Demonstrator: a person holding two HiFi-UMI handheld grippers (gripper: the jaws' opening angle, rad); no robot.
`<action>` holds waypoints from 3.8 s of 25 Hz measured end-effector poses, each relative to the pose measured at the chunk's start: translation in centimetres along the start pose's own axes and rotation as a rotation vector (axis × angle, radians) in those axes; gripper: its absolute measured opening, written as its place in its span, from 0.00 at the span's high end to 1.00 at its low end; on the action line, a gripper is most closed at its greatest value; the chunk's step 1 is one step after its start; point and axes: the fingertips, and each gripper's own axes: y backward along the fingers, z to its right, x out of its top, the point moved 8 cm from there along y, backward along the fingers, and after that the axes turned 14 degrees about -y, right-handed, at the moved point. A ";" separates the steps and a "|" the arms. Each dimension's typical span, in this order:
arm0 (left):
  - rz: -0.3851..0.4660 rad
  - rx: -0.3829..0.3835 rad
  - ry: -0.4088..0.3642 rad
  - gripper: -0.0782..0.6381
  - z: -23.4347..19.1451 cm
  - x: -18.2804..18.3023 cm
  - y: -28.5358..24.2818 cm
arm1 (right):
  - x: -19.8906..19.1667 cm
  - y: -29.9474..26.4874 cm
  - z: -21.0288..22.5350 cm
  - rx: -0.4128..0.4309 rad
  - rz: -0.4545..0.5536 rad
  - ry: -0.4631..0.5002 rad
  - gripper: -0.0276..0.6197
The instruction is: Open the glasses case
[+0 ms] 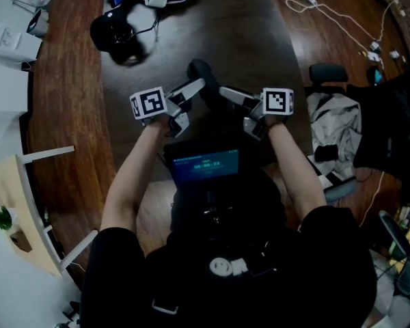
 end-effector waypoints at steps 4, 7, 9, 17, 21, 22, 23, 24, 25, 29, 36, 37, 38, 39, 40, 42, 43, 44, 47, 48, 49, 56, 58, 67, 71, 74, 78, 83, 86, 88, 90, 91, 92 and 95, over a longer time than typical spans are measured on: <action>-0.041 0.135 0.011 0.54 -2.4 -0.9 0.1 | 0.5 1.3 -0.1 -0.085 0.060 0.101 0.50; -0.067 0.221 0.002 0.54 -3.0 -1.6 -0.5 | -1.2 0.2 -1.8 -0.210 -0.004 0.419 0.44; -0.064 0.189 0.005 0.54 -2.3 -1.7 -1.2 | -2.5 -1.2 -2.7 -0.307 -0.056 0.630 0.44; -0.121 0.189 -0.007 0.65 -2.3 -2.3 -1.8 | -2.2 -1.6 -1.2 -0.505 -0.063 0.748 0.83; -0.174 0.234 0.023 0.66 -3.3 -3.0 -1.6 | -2.0 -1.5 -0.8 -0.564 -0.065 0.782 0.95; -0.176 0.241 0.052 0.66 -3.5 -3.1 -1.5 | -2.3 -1.7 -0.8 -0.564 -0.078 0.799 0.93; -0.181 0.246 0.078 0.66 -3.5 -3.2 -1.5 | -2.7 -2.0 -0.8 -0.561 -0.094 0.811 0.90; -0.191 0.247 0.100 0.66 -3.5 -3.4 -1.5 | -3.0 -2.3 -0.8 -0.552 -0.115 0.817 0.84; -0.204 0.245 0.118 0.66 -3.5 -3.6 -1.6 | -3.4 -2.7 -0.7 -0.538 -0.140 0.817 0.70; -0.246 0.245 0.136 0.67 -3.5 -4.2 -1.6 | -3.9 -3.9 -0.2 -0.531 -0.206 0.840 0.59; -0.253 0.330 0.043 0.68 -4.8 -3.8 0.1 | -2.4 -3.8 0.6 -0.550 -0.162 0.762 0.65; -0.250 0.351 0.029 0.67 -5.0 -3.7 0.3 | -2.2 -3.8 0.6 -0.554 -0.152 0.757 0.66; -0.250 0.368 0.012 0.66 -5.1 -3.5 0.4 | -2.0 -3.7 0.6 -0.561 -0.135 0.746 0.67; -0.247 0.370 -0.004 0.66 -4.9 -3.4 0.4 | -1.7 -3.5 0.5 -0.568 -0.118 0.730 0.69; -0.232 0.356 -0.013 0.68 -4.6 -3.2 0.2 | -1.6 -3.4 0.5 -0.573 -0.104 0.713 0.71; -0.167 0.305 -0.009 0.69 -3.4 -2.6 -0.4 | -1.3 -3.1 0.5 -0.579 -0.089 0.689 0.71; -0.140 0.286 -0.011 0.70 -2.8 -2.3 -0.9 | -1.2 -3.0 0.5 -0.581 -0.081 0.673 0.71; -0.131 0.279 -0.018 0.72 -2.3 -2.2 -1.5 | -1.1 -2.9 0.6 -0.586 -0.069 0.652 0.72; -0.184 0.331 -0.064 0.86 -2.2 -2.8 -3.1 | -0.7 -2.4 0.8 -0.626 -0.024 0.615 0.76; -0.193 0.355 -0.079 0.89 -2.3 -2.9 -3.3 | -0.5 -2.3 0.8 -0.650 -0.006 0.619 0.80; -0.196 0.379 -0.088 0.89 -2.5 -2.8 -3.4 | -0.2 -2.1 0.8 -0.674 0.008 0.624 0.82; -0.380 0.548 -0.199 0.89 -5.1 -4.4 -2.2 | -0.2 -1.6 3.5 -0.832 -0.096 0.653 0.95; -0.339 0.526 -0.185 0.89 -5.6 -4.5 -2.2 | -0.3 -1.5 3.9 -0.836 -0.116 0.641 0.95; -0.216 0.471 -0.193 0.89 -4.8 -2.7 -1.9 | 0.2 -0.2 3.4 -0.797 -0.072 0.603 0.95; -0.117 0.427 -0.183 0.89 -3.7 -1.8 -1.0 | -0.1 0.4 1.8 -0.721 -0.023 0.629 0.95; -0.040 0.403 -0.176 0.89 -2.7 -1.0 0.0 | -0.3 0.9 1.3 -0.704 -0.012 0.640 0.95; -0.004 0.402 -0.276 0.89 -0.1 -0.9 2.7 | -1.4 2.3 0.4 -0.644 0.013 0.638 0.95; 0.085 0.426 -0.500 0.89 3.9 -1.1 7.1 | -3.5 3.1 -3.6 -0.452 0.112 0.692 0.95; 0.190 0.469 -0.589 0.89 5.6 -1.0 8.7 | -4.9 2.8 -6.8 -0.393 0.203 0.766 0.95; 0.231 0.497 -0.632 0.89 6.3 -1.0 9.4 | -5.8 2.4 -8.4 -0.403 0.262 0.822 0.95; 0.252 0.514 -0.653 0.89 6.8 -1.0 10.1 | -6.9 2.0 -9.1 -0.422 0.295 0.853 0.95; 0.255 0.518 -0.663 0.89 7.1 -1.1 10.3 | -7.5 1.9 -9.3 -0.431 0.304 0.857 0.95; 0.251 0.524 -0.681 0.89 7.4 -1.3 10.5 | -8.1 1.7 -9.5 -0.443 0.314 0.860 0.95; 0.230 0.550 -0.709 0.89 7.7 -1.8 10.6 | -9.5 0.9 -9.9 -0.494 0.360 0.871 0.95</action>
